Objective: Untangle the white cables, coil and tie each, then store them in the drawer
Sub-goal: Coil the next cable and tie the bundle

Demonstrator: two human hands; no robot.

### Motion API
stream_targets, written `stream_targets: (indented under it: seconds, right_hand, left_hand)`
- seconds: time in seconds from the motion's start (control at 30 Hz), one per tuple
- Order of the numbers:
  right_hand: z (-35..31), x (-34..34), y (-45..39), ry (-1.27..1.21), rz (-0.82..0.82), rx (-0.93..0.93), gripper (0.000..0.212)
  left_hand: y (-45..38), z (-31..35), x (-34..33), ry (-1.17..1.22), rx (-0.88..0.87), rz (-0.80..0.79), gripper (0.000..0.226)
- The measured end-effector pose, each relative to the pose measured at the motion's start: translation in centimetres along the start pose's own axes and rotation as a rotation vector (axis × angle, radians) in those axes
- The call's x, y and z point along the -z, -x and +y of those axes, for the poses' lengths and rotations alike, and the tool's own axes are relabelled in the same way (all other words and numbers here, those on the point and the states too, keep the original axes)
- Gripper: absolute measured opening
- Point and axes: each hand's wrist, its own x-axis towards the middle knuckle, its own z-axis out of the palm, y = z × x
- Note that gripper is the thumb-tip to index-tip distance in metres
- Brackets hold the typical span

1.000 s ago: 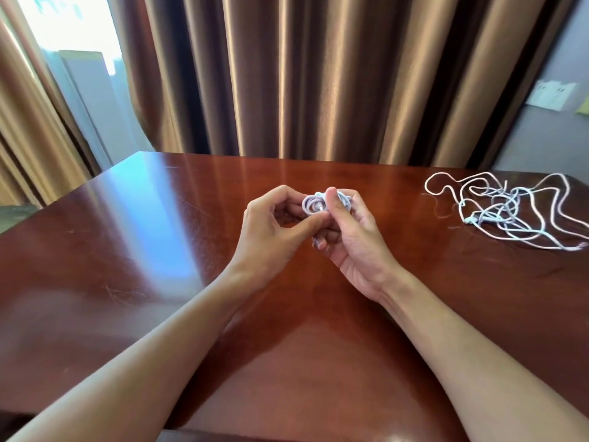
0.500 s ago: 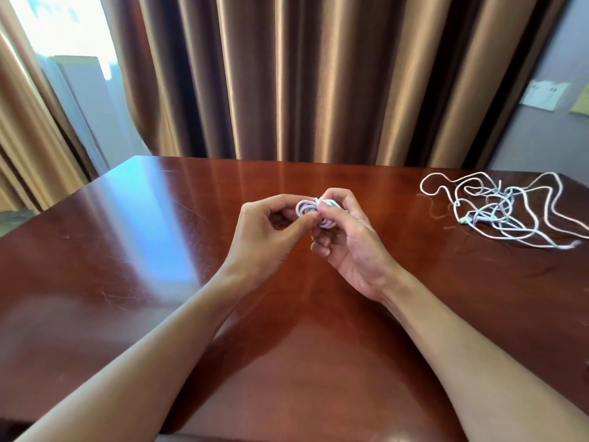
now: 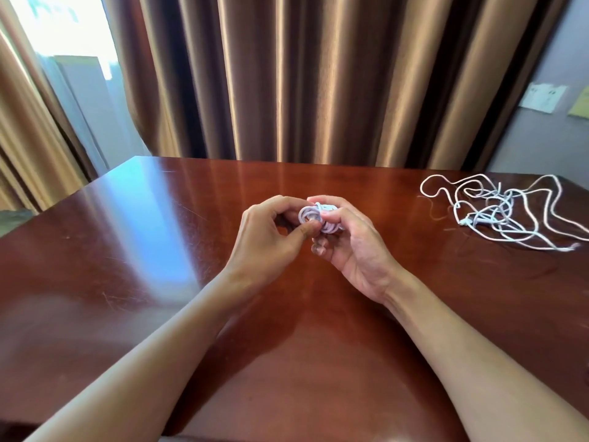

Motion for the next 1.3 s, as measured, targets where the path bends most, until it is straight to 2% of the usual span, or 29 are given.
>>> stream_targets:
  seconds: [0.13,0.53,0.63,0.77,0.87,0.93,1.0,1.13,1.2,1.3]
  right_hand:
    - [0.0,0.2,-0.1,0.066,0.006,0.016,0.011]
    - [0.1,0.0,-0.4,0.069,0.008,-0.031,0.011]
    - [-0.2,0.4,-0.4,0.007,-0.036,-0.076,0.018]
    - [-0.3,0.4,-0.4,-0.075,-0.067,-0.14,0.027]
    - [-0.2,0.0,-0.3,-0.114,-0.053,-0.157,0.029]
    - [-0.1,-0.2,-0.3,-0.128,-0.058,-0.16,0.028]
    - [0.1,-0.1,-0.4,-0.151,-0.073,-0.175,0.027]
    - [0.0,0.5,-0.5,-0.185,-0.068,-0.209,0.029]
    - [-0.1,0.6,-0.5,-0.195,-0.057,-0.253,0.032]
    - [0.0,0.6,-0.5,0.018,-0.051,-0.288,0.042]
  left_hand:
    - [0.1,0.2,0.0,0.027,-0.01,-0.063,0.021]
    - [0.5,0.3,-0.7,0.005,0.005,-0.035,0.02]
    - [0.6,0.5,-0.8,-0.041,-0.063,-0.039,0.027]
    - [0.7,0.8,-0.8,-0.04,-0.068,0.028,0.019]
    - [0.6,0.4,-0.6,-0.073,-0.104,0.082,0.028]
    - [0.5,0.1,-0.6,-0.119,-0.141,0.037,0.031]
    - [0.5,0.1,-0.4,-0.126,-0.156,-0.075,0.029]
    - [0.0,-0.3,0.2,-0.148,-0.254,-0.229,0.006]
    - [-0.1,-0.6,0.3,-0.197,-0.301,-0.25,0.01]
    - [0.0,-0.6,0.3,-0.243,-0.304,-0.234,0.017]
